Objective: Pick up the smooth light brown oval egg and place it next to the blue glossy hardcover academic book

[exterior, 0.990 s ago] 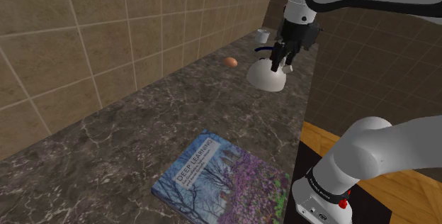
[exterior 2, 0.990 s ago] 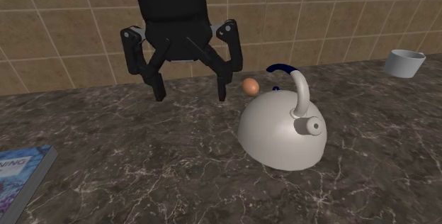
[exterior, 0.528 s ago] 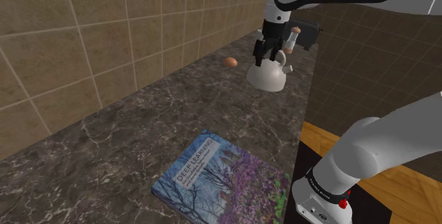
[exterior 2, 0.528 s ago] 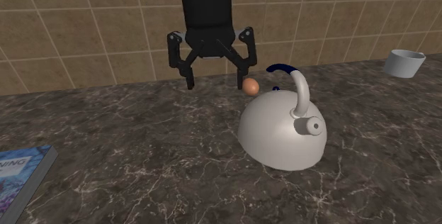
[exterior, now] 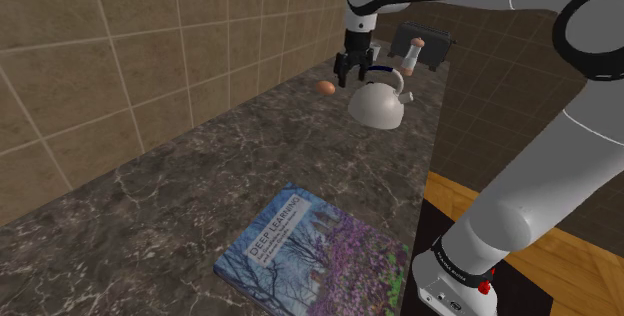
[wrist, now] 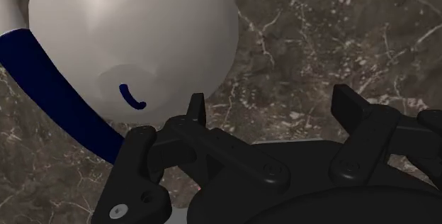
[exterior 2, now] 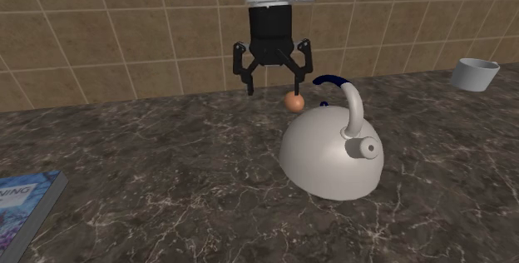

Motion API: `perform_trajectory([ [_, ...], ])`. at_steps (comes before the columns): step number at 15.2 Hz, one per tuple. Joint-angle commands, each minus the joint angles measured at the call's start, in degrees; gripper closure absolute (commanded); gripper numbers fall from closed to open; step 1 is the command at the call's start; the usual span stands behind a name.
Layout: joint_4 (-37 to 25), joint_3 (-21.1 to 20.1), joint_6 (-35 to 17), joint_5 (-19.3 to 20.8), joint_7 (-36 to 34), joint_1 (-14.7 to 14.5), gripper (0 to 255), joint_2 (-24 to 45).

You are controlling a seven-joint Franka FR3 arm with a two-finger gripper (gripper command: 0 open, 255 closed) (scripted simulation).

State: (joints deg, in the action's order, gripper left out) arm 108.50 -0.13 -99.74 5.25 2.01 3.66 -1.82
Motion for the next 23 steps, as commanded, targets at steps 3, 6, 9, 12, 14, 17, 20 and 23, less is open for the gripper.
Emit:
perform_trajectory([
  [3,-10.35,0.41,1.71,0.05,0.44,0.42,0,10.05],
  [6,-19.50,0.74,3.82,0.00,0.91,0.78,0,18.13],
  [9,-30.40,1.03,6.99,-0.11,1.46,1.17,0,26.89],
  [12,-44.46,1.28,11.84,-0.28,2.10,1.61,0,37.15],
  [14,-46.55,1.34,12.13,-0.30,2.21,1.75,0,39.15],
  [17,-42.59,1.34,9.21,-0.27,2.08,1.86,0,38.11],
  [20,-39.11,1.36,6.47,-0.23,1.98,1.97,0,37.36],
  [23,-38.48,1.36,5.96,-0.22,1.96,2.00,0,37.24],
])
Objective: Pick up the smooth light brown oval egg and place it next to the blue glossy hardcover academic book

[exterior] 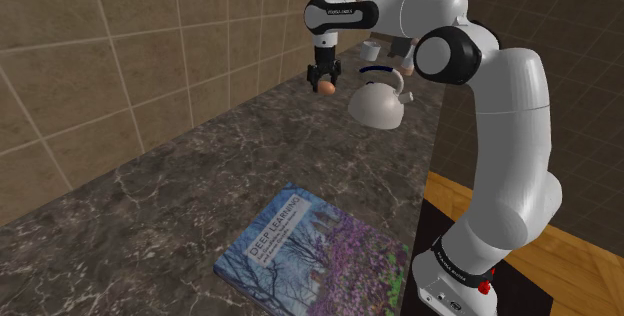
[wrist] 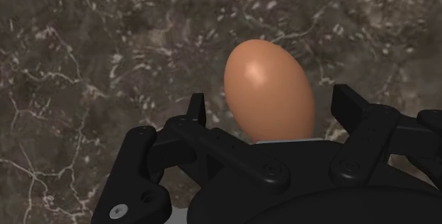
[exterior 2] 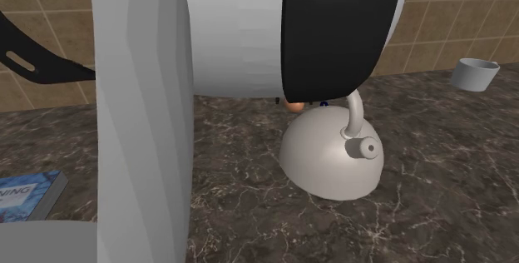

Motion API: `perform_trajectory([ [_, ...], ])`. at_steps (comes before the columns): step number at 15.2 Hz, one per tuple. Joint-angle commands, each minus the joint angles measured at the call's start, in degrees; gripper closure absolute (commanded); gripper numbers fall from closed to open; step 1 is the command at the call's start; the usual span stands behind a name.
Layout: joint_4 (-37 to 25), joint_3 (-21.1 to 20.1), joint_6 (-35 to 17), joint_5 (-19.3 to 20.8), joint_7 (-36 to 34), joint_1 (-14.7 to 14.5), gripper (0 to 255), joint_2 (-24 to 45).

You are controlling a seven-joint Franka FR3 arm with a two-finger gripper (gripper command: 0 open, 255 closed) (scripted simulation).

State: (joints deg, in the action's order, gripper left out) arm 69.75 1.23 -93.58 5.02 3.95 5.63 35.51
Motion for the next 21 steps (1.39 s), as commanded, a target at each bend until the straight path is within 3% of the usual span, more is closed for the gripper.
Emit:
perform_trajectory([
  [1,0.26,0.01,-0.20,0.00,0.01,0.02,0,-0.09],
  [5,0.24,0.01,-0.19,0.00,0.01,0.02,0,-0.08],
  [6,0.24,0.01,-0.19,0.00,0.01,0.02,255,-0.08],
  [15,0.26,0.01,-0.20,0.00,0.01,0.02,255,-0.09],
  [21,-4.09,0.04,4.30,-0.02,0.40,-0.02,255,-0.25],
])
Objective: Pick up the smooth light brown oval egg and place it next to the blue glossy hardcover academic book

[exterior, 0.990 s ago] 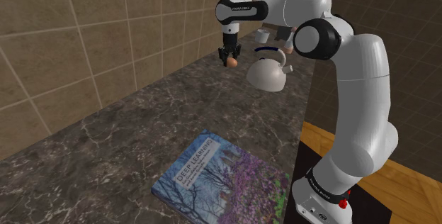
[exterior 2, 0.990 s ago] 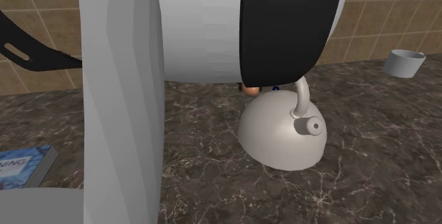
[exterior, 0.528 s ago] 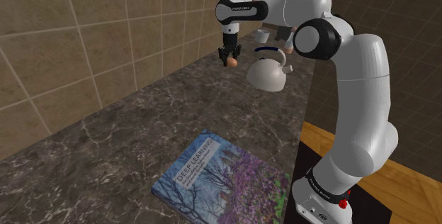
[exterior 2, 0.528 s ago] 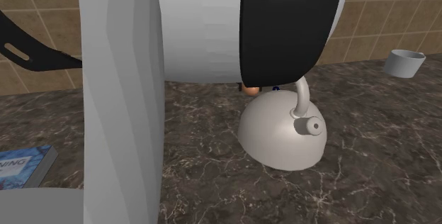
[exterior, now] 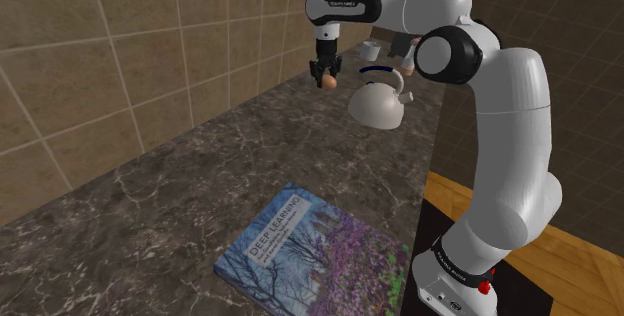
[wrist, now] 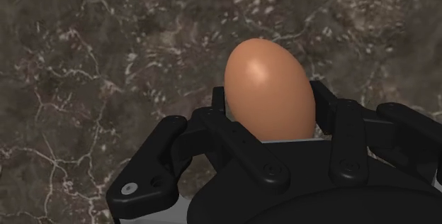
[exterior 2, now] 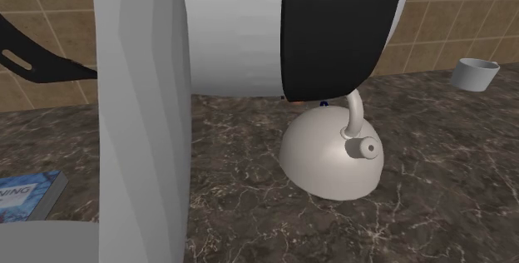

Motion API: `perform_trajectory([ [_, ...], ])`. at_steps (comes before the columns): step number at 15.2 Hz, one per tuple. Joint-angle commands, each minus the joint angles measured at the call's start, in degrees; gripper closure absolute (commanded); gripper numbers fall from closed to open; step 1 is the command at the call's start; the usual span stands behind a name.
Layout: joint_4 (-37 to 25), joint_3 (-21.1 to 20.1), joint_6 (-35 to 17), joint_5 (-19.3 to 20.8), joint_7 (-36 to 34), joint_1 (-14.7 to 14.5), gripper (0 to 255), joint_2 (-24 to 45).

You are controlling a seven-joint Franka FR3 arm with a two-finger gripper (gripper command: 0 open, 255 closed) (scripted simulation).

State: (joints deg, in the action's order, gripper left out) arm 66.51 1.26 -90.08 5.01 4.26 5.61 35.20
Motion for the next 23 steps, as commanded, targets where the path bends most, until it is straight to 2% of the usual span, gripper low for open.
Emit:
perform_trajectory([
  [1,-1.69,0.01,1.59,-0.01,0.15,0.00,255,0.10],
  [10,-11.25,0.10,9.54,-0.02,0.85,-0.05,255,1.68],
  [18,-24.61,0.25,18.37,-0.01,1.66,-0.08,255,6.17],
  [20,-10.90,-0.22,13.03,-0.05,-0.48,-1.44,255,-2.02],
  [23,1.57,-1.00,8.72,-0.20,-3.48,-3.37,255,-9.92],
])
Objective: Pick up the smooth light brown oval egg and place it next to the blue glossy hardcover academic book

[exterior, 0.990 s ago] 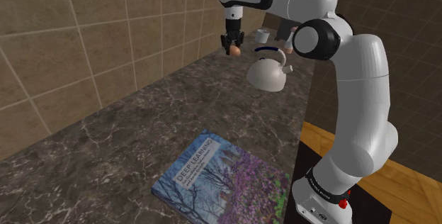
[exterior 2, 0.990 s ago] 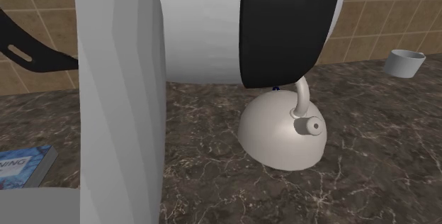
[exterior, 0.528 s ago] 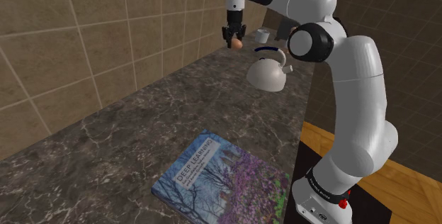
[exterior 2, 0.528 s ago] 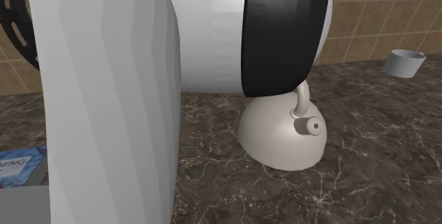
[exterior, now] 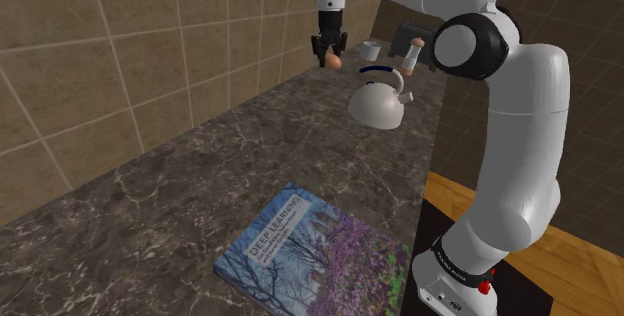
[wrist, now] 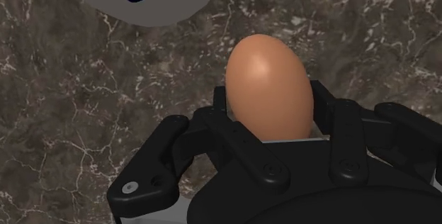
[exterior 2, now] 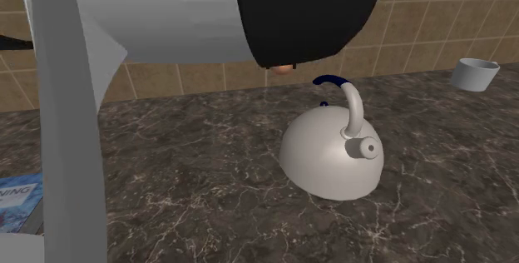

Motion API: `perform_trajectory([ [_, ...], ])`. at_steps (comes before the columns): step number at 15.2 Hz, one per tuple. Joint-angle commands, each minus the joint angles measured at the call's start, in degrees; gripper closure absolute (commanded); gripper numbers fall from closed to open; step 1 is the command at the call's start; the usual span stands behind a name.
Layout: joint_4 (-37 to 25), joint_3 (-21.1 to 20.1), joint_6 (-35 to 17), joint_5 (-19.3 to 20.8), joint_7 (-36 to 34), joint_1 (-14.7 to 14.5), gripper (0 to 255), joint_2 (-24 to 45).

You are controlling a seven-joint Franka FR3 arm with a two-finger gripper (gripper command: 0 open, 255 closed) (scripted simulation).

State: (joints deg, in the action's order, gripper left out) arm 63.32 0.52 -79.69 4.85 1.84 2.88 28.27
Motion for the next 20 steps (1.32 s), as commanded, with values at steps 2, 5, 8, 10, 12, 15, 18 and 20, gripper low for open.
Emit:
perform_trajectory([
  [2,11.04,-0.88,-3.62,-0.21,-3.05,-1.87,255,-7.17],
  [5,18.80,-1.94,-5.79,-0.58,-6.09,-3.67,255,-12.55],
  [8,25.19,-3.17,-7.35,-1.11,-9.20,-5.43,255,-17.17],
  [10,28.85,-4.09,-8.16,-1.56,-11.31,-6.59,255,-19.92],
  [12,32.12,-5.08,-8.81,-2.09,-13.45,-7.74,255,-22.44],
  [15,36.37,-6.67,-9.57,-3.03,-16.72,-9.48,255,-25.82],
  [18,39.90,-8.39,-10.12,-4.13,-20.08,-11.25,255,-28.75],
  [20,41.88,-9.61,-10.41,-4.94,-22.36,-12.44,255,-30.45],
])
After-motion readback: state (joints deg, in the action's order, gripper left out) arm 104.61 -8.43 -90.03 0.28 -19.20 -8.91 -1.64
